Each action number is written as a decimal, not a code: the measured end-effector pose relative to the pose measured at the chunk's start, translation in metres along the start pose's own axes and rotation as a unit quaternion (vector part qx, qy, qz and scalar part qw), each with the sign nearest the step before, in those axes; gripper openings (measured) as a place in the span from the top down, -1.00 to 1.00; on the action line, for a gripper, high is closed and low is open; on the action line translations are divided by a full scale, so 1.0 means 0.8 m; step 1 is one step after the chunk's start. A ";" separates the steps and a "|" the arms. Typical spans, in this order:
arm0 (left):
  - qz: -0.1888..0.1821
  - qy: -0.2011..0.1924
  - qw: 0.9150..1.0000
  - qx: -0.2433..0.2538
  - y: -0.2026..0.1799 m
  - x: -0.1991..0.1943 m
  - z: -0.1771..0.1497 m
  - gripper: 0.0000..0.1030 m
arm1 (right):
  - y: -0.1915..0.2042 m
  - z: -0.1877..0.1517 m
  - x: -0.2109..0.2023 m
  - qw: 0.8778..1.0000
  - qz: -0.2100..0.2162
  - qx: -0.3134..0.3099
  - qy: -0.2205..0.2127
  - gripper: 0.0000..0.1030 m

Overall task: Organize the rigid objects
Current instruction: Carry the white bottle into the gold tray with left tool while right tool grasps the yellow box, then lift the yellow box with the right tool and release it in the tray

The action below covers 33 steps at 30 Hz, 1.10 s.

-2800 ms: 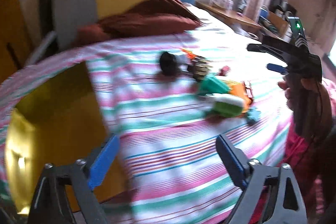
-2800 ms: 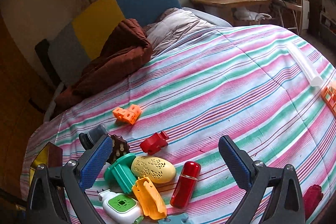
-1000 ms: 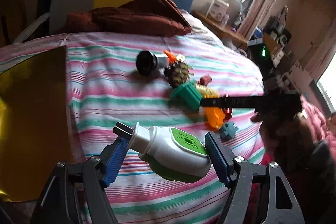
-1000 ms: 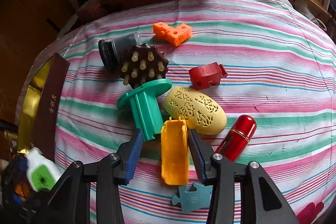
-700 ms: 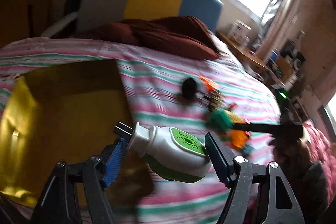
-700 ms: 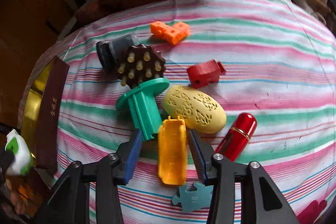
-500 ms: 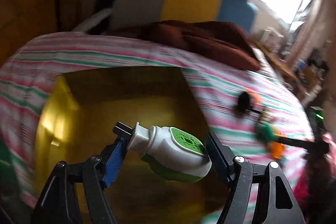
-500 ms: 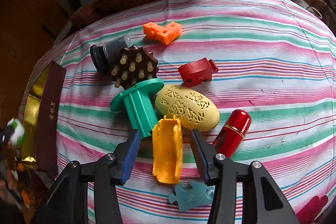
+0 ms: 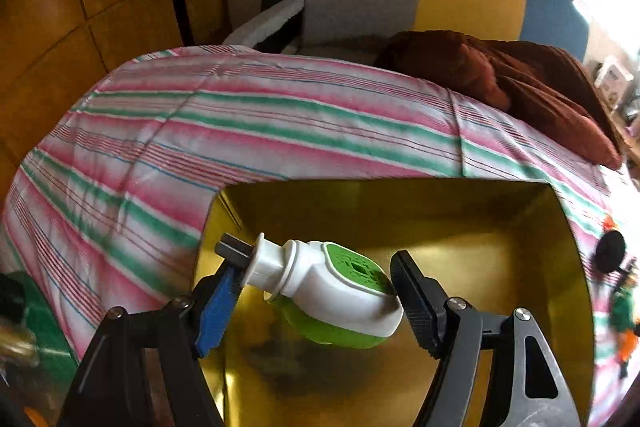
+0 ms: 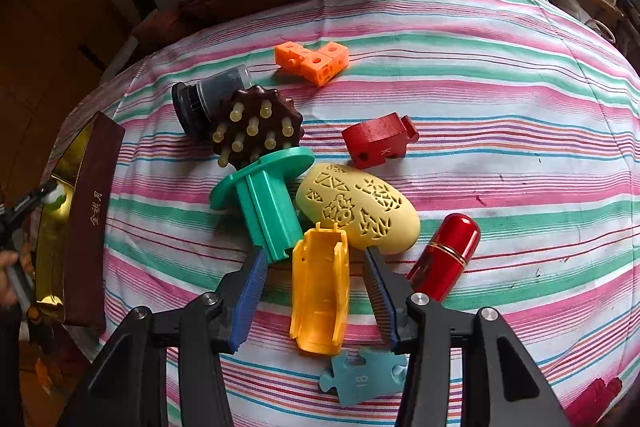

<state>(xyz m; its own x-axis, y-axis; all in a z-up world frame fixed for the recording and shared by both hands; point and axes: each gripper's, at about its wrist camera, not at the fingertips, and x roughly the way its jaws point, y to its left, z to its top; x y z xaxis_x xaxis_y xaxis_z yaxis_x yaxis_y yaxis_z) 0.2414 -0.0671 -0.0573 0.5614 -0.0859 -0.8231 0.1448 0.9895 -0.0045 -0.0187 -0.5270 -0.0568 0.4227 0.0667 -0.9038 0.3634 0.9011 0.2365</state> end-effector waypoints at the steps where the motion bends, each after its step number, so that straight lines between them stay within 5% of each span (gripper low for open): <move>1: 0.003 0.002 1.000 -0.005 0.002 0.004 0.002 -0.45 | 0.000 0.000 0.000 1.000 0.001 0.000 0.000 0.05; 9: 0.009 -0.020 1.000 -0.010 0.010 -0.018 -0.014 -0.65 | -0.001 -0.003 0.007 1.000 0.016 -0.004 0.017 -0.11; 17: -0.036 -0.069 0.997 -0.025 0.010 -0.098 -0.052 -0.65 | 0.005 -0.009 0.023 0.999 -0.018 -0.021 0.046 -0.16; 19: -0.042 -0.082 0.996 -0.014 0.002 -0.119 -0.068 -0.65 | 0.007 -0.010 0.023 0.998 -0.030 -0.026 0.043 -0.08; 22: -0.045 -0.092 0.995 0.001 -0.011 -0.144 -0.094 -0.65 | 0.009 -0.011 0.023 0.998 -0.052 -0.033 0.035 0.49; 33: -0.070 -0.073 0.995 0.004 -0.032 -0.175 -0.179 -0.64 | 0.001 -0.013 0.028 0.999 -0.022 -0.018 0.038 0.50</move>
<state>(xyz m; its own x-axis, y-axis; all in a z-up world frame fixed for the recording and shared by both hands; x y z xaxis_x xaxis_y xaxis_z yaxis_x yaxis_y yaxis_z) 0.0428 -0.0637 -0.0233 0.6482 -0.2388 -0.7231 0.2353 0.9659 -0.1081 -0.0173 -0.5199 -0.0808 0.3422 0.0567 -0.9379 0.3497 0.9188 0.1832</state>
